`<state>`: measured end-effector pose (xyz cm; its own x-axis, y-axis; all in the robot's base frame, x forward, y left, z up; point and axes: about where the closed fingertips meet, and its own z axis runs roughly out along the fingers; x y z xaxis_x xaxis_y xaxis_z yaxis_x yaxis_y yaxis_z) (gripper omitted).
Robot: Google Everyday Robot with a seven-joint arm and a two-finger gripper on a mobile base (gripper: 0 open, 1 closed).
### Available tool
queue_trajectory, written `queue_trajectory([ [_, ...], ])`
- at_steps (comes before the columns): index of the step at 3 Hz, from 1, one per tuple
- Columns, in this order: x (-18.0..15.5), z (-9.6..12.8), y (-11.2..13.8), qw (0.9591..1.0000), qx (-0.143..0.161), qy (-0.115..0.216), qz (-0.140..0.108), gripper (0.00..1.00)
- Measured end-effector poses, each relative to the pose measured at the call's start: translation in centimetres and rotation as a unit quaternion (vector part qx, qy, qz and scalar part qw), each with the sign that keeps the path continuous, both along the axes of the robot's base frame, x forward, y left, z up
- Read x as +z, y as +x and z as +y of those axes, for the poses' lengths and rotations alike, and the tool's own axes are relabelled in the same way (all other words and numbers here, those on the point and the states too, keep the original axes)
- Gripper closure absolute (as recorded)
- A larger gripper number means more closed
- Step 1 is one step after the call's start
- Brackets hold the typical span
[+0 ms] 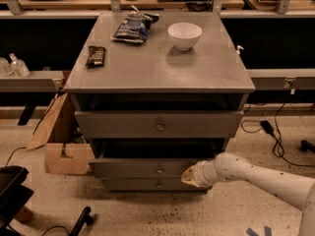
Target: Close middle drawer
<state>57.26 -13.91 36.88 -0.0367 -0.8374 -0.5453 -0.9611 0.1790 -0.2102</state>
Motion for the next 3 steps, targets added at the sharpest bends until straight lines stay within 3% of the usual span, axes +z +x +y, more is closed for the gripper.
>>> queue_trajectory([
  [1,0.6,-0.3,3.4,0.9999,0.006,-0.002,-0.010,1.00],
  [2,0.6,-0.4,3.2,0.9999,0.006,-0.002,-0.010,1.00],
  [3,0.3,-0.6,6.3,0.9998,0.014,-0.004,-0.011,1.00],
])
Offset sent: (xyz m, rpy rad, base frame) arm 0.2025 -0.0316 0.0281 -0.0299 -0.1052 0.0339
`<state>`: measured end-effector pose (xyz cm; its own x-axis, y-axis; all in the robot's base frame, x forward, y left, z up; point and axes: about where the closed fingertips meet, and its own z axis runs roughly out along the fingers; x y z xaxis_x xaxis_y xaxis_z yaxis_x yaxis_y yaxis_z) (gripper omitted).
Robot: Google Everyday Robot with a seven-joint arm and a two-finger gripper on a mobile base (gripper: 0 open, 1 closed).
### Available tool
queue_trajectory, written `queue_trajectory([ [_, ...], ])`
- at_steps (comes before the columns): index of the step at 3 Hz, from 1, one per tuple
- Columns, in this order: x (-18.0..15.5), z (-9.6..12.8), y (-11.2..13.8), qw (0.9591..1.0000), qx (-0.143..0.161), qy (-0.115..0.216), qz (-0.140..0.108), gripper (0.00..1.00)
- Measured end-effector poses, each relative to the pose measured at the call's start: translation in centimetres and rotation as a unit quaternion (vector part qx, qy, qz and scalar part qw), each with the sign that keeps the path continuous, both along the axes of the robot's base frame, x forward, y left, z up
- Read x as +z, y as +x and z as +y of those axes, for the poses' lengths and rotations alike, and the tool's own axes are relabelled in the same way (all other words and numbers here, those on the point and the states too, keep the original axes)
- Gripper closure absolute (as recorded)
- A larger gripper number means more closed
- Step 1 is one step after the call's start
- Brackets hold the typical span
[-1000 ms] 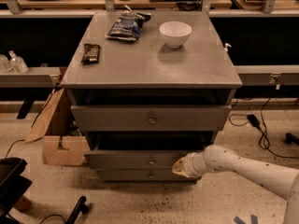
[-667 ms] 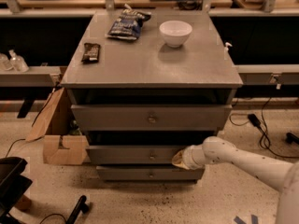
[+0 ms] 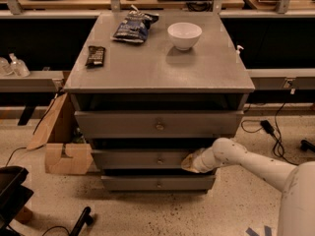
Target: Close middle drawer
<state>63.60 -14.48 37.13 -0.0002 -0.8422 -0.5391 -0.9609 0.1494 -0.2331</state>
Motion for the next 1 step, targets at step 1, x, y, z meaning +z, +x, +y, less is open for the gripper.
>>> queue_trajectory([
  [1,-0.01,0.02,-0.01,1.0000,0.000,0.000,0.000,1.00],
])
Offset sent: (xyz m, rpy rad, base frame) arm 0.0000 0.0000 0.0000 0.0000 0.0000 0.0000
